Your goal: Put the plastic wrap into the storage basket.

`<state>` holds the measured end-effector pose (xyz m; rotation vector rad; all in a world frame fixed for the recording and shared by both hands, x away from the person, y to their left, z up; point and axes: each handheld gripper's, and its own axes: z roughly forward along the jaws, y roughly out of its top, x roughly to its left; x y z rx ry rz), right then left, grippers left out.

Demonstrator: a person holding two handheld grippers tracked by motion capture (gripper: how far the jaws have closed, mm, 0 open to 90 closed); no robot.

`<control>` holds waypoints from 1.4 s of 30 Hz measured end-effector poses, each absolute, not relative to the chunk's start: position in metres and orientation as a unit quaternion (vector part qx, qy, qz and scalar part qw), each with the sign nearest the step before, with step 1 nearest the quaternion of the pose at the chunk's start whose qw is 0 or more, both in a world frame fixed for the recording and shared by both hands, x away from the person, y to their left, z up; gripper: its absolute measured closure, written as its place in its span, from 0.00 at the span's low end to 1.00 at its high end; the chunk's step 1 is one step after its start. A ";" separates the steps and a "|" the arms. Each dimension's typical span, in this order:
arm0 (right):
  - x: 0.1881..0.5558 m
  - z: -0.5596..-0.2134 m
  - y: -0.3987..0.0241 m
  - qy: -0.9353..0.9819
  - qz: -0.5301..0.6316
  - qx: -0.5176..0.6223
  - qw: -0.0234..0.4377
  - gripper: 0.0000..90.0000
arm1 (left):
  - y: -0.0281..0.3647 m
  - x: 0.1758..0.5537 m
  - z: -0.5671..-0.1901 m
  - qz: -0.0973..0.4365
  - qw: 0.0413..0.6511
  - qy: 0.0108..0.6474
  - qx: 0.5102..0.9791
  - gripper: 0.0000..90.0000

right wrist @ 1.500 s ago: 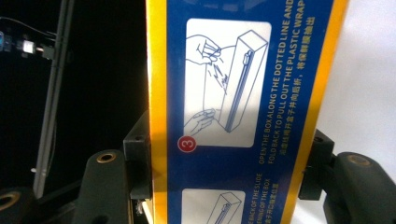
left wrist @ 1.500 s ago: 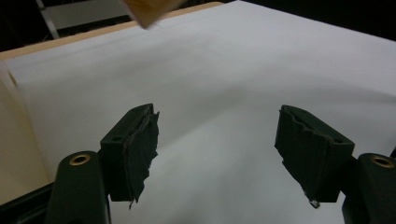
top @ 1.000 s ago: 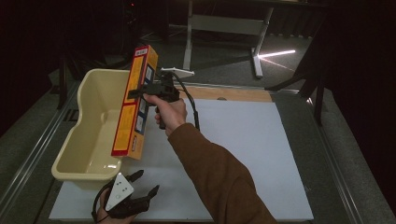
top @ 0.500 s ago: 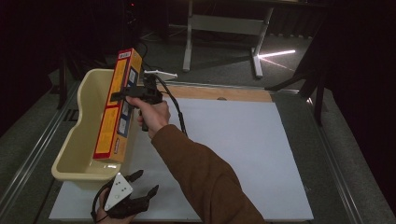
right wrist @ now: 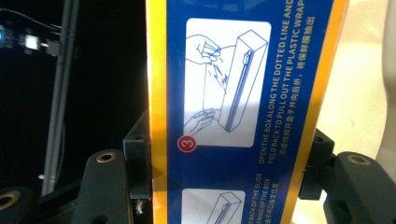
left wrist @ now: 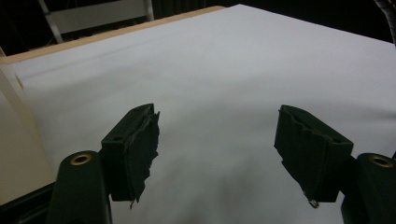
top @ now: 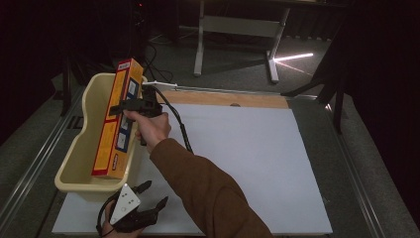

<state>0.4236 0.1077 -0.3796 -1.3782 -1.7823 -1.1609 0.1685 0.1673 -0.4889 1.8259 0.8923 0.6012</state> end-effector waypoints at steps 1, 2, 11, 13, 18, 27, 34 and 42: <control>0.423 -0.381 0.109 -0.673 -0.435 -0.520 0.296 0.44 | 0.167 0.168 -0.489 0.248 0.489 0.368 0.751 0.33; 0.423 -0.382 0.111 -0.675 -0.434 -0.519 0.295 0.44 | 0.168 0.168 -0.489 0.248 0.490 0.368 0.751 0.33; 0.419 -0.394 0.123 -0.687 -0.403 -0.528 0.294 0.43 | 0.169 0.168 -0.489 0.246 0.490 0.369 0.751 0.34; 0.419 -0.395 0.124 -0.685 -0.402 -0.532 0.294 0.43 | 0.169 0.168 -0.489 0.246 0.490 0.369 0.750 0.34; 0.421 -0.402 0.123 -0.679 -0.385 -0.552 0.293 0.43 | 0.169 0.168 -0.489 0.247 0.488 0.370 0.751 0.34; 0.424 -0.411 0.127 -0.681 -0.357 -0.569 0.291 0.43 | 0.169 0.168 -0.489 0.246 0.488 0.369 0.752 0.34; 0.424 -0.412 0.128 -0.684 -0.351 -0.572 0.286 0.42 | 0.169 0.168 -0.489 0.245 0.488 0.368 0.753 0.35; 0.422 -0.409 0.129 -0.688 -0.346 -0.576 0.275 0.39 | 0.169 0.168 -0.489 0.245 0.487 0.369 0.753 0.35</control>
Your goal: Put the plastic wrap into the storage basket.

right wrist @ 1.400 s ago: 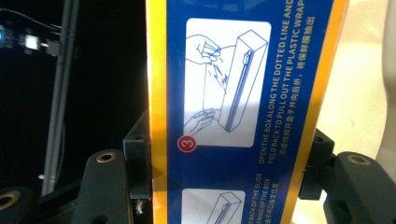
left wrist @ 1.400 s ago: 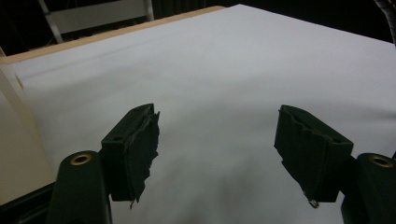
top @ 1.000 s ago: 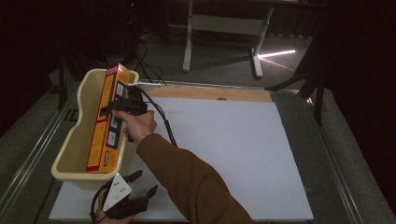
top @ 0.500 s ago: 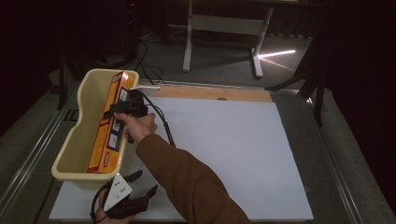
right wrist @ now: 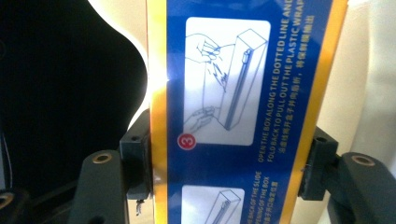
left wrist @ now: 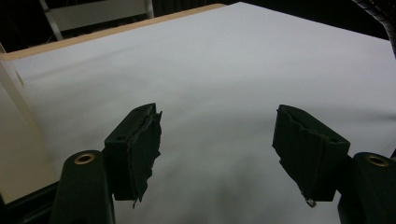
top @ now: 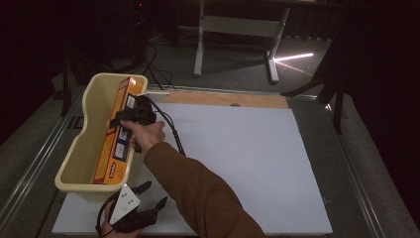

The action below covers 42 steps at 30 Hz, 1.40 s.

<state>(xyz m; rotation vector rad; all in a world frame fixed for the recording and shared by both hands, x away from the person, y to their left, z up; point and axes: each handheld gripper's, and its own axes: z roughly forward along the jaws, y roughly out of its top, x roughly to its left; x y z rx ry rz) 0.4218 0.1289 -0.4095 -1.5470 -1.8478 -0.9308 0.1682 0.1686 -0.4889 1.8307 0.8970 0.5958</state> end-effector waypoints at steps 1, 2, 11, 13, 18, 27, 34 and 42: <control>0.421 -0.408 0.129 -0.689 -0.345 -0.575 0.274 0.38 | 0.169 0.168 -0.489 0.245 0.487 0.369 0.753 0.35; 0.421 -0.407 0.129 -0.691 -0.343 -0.575 0.272 0.37 | 0.169 0.168 -0.489 0.245 0.487 0.369 0.753 0.35; 0.417 -0.397 0.122 -0.701 -0.341 -0.561 0.279 0.39 | 0.168 0.168 -0.489 0.248 0.486 0.370 0.752 0.35; 0.417 -0.394 0.119 -0.708 -0.346 -0.553 0.273 0.39 | 0.168 0.168 -0.489 0.247 0.486 0.370 0.752 0.35; 0.415 -0.388 0.110 -0.726 -0.358 -0.520 0.275 0.40 | 0.168 0.168 -0.489 0.248 0.486 0.370 0.752 0.34; 0.410 -0.370 0.079 -0.775 -0.383 -0.453 0.219 0.41 | 0.167 0.169 -0.490 0.249 0.484 0.371 0.752 0.34; 0.400 -0.362 0.050 -0.830 -0.384 -0.383 0.132 0.46 | 0.166 0.169 -0.490 0.250 0.483 0.370 0.753 0.33; 0.390 -0.376 0.008 -0.869 -0.384 -0.308 0.040 0.44 | 0.165 0.170 -0.490 0.251 0.479 0.371 0.755 0.33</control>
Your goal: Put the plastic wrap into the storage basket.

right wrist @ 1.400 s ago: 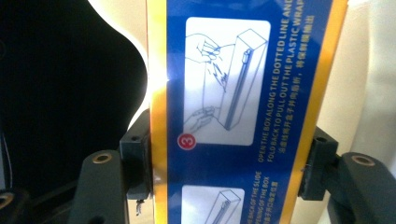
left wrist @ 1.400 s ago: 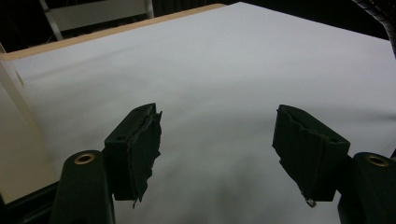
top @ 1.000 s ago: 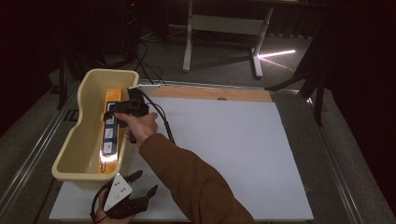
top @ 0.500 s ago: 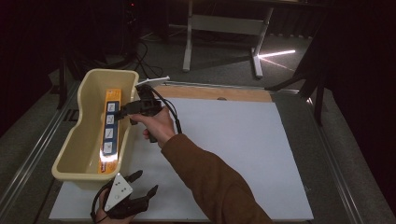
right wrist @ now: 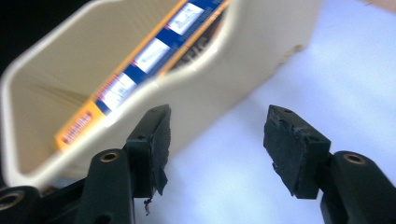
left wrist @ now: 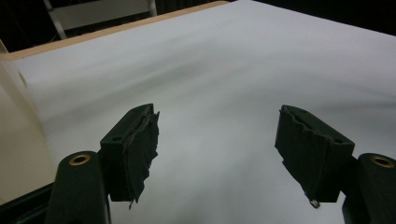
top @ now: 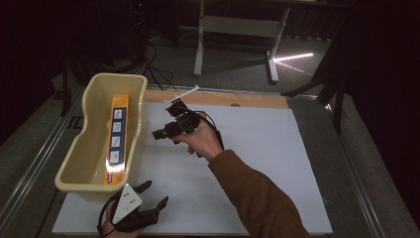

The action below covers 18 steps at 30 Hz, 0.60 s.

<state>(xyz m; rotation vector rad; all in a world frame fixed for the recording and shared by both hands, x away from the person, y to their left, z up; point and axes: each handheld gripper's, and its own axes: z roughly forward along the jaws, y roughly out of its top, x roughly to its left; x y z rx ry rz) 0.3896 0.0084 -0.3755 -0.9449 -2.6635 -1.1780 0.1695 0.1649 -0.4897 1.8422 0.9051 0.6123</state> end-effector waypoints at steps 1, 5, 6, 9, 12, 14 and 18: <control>0.388 -0.378 0.002 -0.872 -0.384 -0.303 0.022 0.42 | 0.165 0.170 -0.490 0.251 0.479 0.371 0.755 0.33; 0.379 -0.387 -0.017 -0.884 -0.369 -0.284 -0.032 0.40 | 0.165 0.170 -0.490 0.252 0.476 0.372 0.756 0.33; 0.376 -0.390 -0.022 -0.888 -0.364 -0.278 -0.044 0.38 | 0.165 0.170 -0.490 0.252 0.476 0.372 0.756 0.33; 0.368 -0.400 -0.036 -0.892 -0.362 -0.262 -0.068 0.36 | 0.164 0.170 -0.490 0.253 0.474 0.373 0.756 0.33; 0.361 -0.409 -0.049 -0.893 -0.360 -0.257 -0.087 0.34 | 0.164 0.170 -0.490 0.254 0.474 0.373 0.756 0.33; 0.357 -0.414 -0.056 -0.892 -0.360 -0.256 -0.095 0.34 | 0.164 0.170 -0.490 0.255 0.473 0.374 0.756 0.33; 0.353 -0.422 -0.070 -0.888 -0.369 -0.254 -0.105 0.33 | 0.165 0.170 -0.491 0.255 0.471 0.374 0.757 0.33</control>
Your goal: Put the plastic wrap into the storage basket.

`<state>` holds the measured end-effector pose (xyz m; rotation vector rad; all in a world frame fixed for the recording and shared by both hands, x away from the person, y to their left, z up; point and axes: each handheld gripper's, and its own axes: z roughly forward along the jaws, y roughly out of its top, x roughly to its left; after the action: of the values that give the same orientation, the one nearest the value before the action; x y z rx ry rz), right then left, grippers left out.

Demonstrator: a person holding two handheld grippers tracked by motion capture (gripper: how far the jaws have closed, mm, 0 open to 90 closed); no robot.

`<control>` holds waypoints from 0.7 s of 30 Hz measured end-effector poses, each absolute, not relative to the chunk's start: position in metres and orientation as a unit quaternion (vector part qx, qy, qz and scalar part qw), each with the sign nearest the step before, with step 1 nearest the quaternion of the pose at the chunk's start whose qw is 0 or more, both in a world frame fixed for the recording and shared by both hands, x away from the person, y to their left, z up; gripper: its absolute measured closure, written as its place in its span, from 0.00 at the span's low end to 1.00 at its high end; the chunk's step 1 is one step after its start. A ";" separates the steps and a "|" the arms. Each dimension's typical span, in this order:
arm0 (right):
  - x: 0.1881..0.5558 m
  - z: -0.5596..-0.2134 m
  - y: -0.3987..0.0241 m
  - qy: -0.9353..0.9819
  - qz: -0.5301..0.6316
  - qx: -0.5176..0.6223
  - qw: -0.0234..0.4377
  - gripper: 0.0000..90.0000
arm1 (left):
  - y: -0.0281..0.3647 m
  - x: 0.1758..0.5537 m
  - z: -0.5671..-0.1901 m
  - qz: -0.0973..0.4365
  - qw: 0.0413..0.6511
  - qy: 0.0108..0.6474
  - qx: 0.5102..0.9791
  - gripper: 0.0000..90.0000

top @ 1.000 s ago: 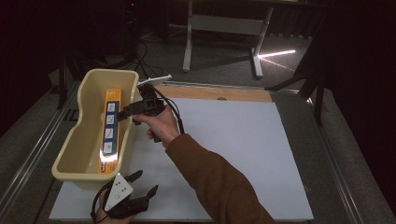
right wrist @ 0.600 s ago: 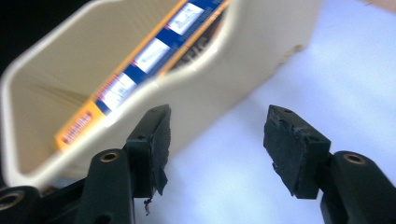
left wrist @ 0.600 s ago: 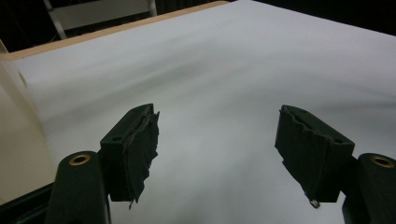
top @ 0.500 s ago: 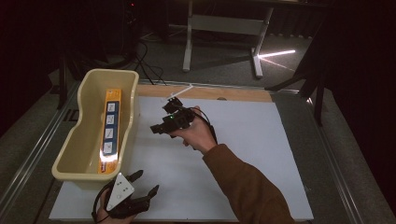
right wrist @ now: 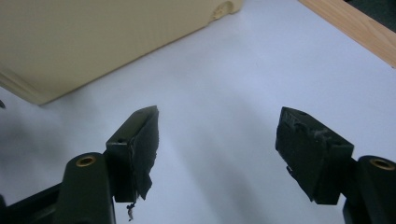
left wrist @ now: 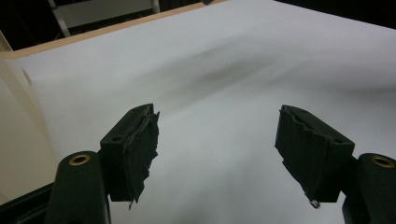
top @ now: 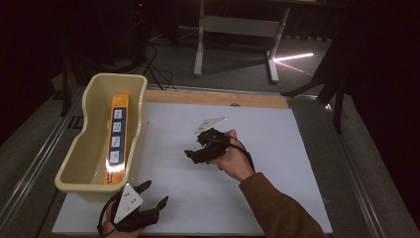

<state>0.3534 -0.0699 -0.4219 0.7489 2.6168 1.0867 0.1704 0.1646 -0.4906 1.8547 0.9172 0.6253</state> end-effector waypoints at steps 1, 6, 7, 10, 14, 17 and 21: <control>0.353 -0.424 -0.073 0.886 0.371 0.257 0.105 0.33 | 0.165 0.170 -0.491 0.255 0.470 0.375 0.757 0.33; 0.353 -0.431 -0.083 0.879 0.379 0.270 0.106 0.32 | 0.164 0.170 -0.491 0.256 0.470 0.376 0.757 0.33; 0.352 -0.433 -0.086 0.878 0.381 0.271 0.106 0.32 | 0.164 0.170 -0.491 0.256 0.470 0.376 0.757 0.33; 0.347 -0.439 -0.098 0.872 0.387 0.277 0.114 0.31 | 0.164 0.171 -0.491 0.256 0.468 0.377 0.757 0.33; 0.342 -0.443 -0.108 0.870 0.388 0.276 0.128 0.31 | 0.164 0.171 -0.491 0.256 0.466 0.378 0.758 0.33; 0.332 -0.445 -0.117 0.867 0.388 0.272 0.154 0.30 | 0.164 0.171 -0.492 0.257 0.465 0.378 0.758 0.33; 0.321 -0.448 -0.131 0.860 0.399 0.272 0.161 0.28 | 0.164 0.171 -0.492 0.257 0.464 0.380 0.758 0.32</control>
<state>0.3212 -0.1313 -0.4482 0.7775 2.4564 1.1397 0.1714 0.1638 -0.4919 1.8628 0.9340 0.6309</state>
